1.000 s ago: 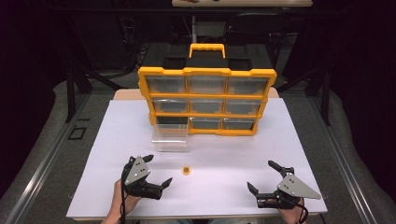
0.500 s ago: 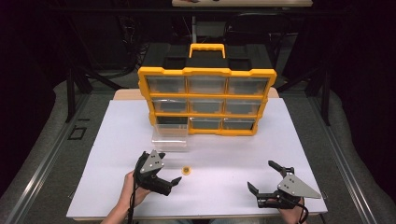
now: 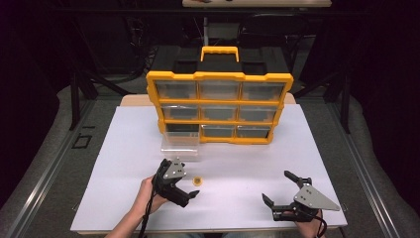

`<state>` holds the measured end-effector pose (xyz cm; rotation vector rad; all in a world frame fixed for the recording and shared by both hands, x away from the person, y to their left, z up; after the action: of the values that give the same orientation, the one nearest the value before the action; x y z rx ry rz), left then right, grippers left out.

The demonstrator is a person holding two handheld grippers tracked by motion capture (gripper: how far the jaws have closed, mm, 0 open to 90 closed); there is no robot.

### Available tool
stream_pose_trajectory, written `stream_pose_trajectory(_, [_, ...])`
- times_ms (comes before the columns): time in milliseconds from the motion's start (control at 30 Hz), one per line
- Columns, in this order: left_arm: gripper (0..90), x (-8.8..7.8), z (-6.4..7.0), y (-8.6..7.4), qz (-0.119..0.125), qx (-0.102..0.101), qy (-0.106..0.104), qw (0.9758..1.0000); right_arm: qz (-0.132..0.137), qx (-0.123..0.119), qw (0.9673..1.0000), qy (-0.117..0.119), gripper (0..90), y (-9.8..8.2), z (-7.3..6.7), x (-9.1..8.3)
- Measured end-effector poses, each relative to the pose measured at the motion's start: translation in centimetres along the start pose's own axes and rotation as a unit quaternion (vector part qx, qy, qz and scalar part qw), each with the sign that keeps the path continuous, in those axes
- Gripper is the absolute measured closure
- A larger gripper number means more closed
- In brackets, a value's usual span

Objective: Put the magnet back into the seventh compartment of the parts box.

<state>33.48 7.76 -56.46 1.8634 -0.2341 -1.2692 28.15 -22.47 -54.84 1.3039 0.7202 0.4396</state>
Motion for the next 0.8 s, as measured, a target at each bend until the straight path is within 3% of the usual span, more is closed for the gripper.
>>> stream_pose_trajectory(300, [0.0,1.1,0.1,0.4,-0.047,0.016,-0.016,0.9987,-0.003,0.001,1.0000,0.003,0.2,-0.1,0.0,0.0])
stream_pose_trajectory(567, [0.0,1.6,0.0,1.2,-0.047,0.022,-0.015,0.9985,-0.003,0.001,1.0000,0.004,0.2,-0.1,0.0,0.1])
stream_pose_trajectory(800, [0.0,2.5,0.0,1.3,-0.070,0.034,-0.017,0.9968,-0.003,0.005,1.0000,0.007,0.2,-0.1,-0.1,0.1])
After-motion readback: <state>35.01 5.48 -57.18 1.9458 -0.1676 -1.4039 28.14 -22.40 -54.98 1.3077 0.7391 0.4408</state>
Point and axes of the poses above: each handheld gripper's, and its own axes: x roughly forward along the jaws, y roughly out of its top, z roughly to its right, the point moved 7 cm from there along x, roughly forward along the jaws, and after that the axes turned 6 degrees about y, right-handed, at the moved point
